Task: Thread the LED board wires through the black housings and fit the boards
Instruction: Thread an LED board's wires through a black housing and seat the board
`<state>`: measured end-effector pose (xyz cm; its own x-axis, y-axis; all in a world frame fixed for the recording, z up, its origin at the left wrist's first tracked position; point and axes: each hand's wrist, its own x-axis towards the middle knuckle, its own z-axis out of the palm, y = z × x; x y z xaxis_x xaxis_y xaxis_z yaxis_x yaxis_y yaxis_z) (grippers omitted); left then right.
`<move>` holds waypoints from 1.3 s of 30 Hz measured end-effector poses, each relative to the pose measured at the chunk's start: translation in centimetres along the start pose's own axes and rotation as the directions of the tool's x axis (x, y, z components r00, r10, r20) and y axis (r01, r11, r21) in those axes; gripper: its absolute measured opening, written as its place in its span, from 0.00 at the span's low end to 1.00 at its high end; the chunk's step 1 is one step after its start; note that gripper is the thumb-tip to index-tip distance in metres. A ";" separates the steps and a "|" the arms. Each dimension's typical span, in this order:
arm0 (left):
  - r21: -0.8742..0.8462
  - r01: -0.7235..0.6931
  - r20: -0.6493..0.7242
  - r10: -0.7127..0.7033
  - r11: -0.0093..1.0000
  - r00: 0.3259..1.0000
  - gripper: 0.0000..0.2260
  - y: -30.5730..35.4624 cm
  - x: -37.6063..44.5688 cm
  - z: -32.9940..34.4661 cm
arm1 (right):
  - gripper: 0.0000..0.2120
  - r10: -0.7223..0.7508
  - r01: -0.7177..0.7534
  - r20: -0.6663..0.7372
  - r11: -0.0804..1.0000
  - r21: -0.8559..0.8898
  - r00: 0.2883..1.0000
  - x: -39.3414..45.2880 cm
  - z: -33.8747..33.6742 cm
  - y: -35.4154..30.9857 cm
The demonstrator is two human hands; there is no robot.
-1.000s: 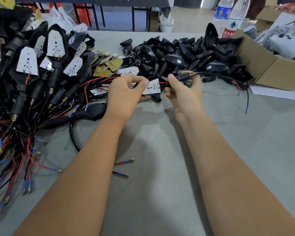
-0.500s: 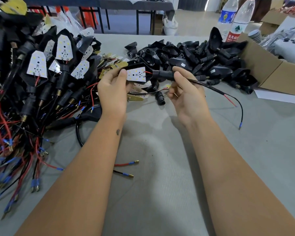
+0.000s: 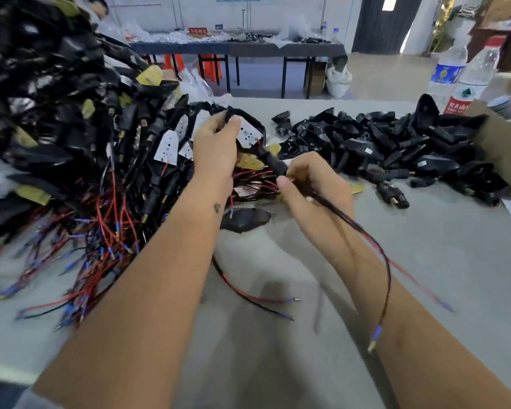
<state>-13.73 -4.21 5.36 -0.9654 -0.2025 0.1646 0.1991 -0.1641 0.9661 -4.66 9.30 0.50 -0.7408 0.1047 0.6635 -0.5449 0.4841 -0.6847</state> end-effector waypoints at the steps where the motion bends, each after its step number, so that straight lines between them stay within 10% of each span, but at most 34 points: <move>1: 0.071 0.019 0.037 -0.022 0.997 0.999 0.07 0.8 0.7 -0.9 | 0.03 -0.073 0.078 0.049 0.993 -0.087 0.996 0.1 0.8 -0.6; 6: 0.260 -0.064 0.000 0.066 0.963 0.998 0.04 5.1 4.0 -5.8 | 0.09 -0.370 0.473 0.341 0.828 -0.301 0.864 2.8 5.6 -3.8; 13: 0.681 -0.269 -0.009 0.374 0.681 0.927 0.09 10.2 9.7 -11.3 | 0.33 -0.190 0.399 0.494 0.843 -0.361 0.848 9.1 14.0 -7.1; 18: 0.924 -0.314 0.268 0.216 0.219 0.939 0.13 8.4 10.2 -12.5 | 0.31 -0.034 0.349 0.531 0.790 -0.505 0.847 9.6 16.2 -6.1; 24: 0.971 -0.202 0.219 0.145 -0.125 0.965 0.15 6.3 8.5 -10.7 | 0.21 -0.141 0.382 0.450 0.773 -0.506 0.882 7.5 12.9 -5.3; 32: 0.898 -0.394 0.234 0.548 0.194 0.803 0.12 3.9 3.4 -2.4 | 0.18 0.044 0.199 0.347 0.749 -0.632 0.937 3.2 3.8 0.6; 35: 0.756 -0.561 0.383 0.467 0.337 0.797 0.12 0.2 0.1 2.0 | 0.20 0.182 0.055 0.254 0.703 -0.709 0.950 1.1 0.0 3.9; 39: 0.774 -0.422 0.381 0.185 0.472 0.906 0.14 -5.9 -3.9 6.4 | 0.20 0.363 -0.145 0.125 0.633 -0.760 0.923 -0.3 -3.1 7.2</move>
<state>-12.17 3.75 0.33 -0.9018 0.1539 0.4037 0.3709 0.7550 0.5407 -7.08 15.45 -3.68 -0.9310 0.1634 0.3264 0.0617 0.9518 -0.3005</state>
